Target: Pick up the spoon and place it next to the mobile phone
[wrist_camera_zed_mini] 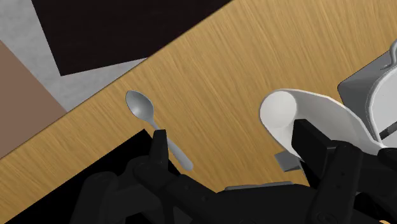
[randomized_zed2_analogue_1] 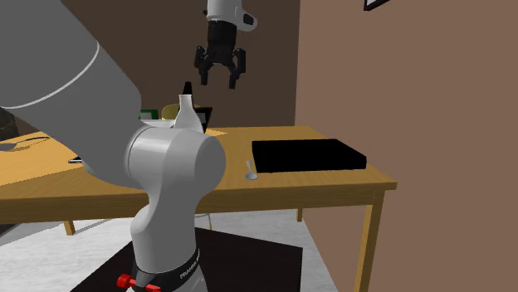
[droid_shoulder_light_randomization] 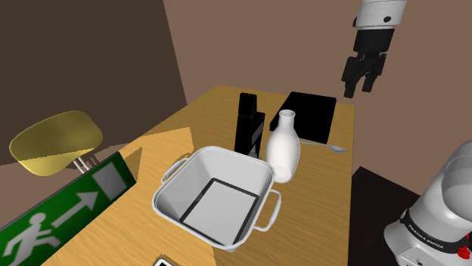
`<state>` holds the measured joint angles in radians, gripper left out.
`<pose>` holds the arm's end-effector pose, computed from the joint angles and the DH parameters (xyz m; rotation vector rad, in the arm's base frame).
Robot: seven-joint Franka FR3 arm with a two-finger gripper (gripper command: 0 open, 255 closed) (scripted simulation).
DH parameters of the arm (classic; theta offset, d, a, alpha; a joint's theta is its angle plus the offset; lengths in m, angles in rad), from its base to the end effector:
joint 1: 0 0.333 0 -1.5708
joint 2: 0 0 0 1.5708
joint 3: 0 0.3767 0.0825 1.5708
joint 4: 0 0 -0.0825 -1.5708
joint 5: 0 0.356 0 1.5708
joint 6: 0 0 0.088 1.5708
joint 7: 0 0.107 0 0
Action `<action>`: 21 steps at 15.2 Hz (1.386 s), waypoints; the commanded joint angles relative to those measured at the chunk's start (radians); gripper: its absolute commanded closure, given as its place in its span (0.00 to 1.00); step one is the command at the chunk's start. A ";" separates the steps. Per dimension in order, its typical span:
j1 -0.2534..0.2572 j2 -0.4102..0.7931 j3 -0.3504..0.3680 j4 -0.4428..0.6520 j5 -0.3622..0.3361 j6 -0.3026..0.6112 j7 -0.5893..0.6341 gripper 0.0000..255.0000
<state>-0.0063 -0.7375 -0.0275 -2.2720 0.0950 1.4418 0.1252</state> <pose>0.2383 -0.0010 0.6486 -3.0217 0.2166 0.1490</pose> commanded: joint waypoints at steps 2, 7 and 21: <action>0.005 -0.007 -0.006 -0.036 -0.014 0.031 -0.031 0.00; 0.025 -0.019 -0.040 -0.202 -0.085 0.199 -0.183 0.00; 0.044 0.183 -0.166 -0.483 -0.281 0.747 -0.527 0.00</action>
<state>0.0374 -0.5732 -0.1879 -2.7472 -0.1788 2.1583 -0.3901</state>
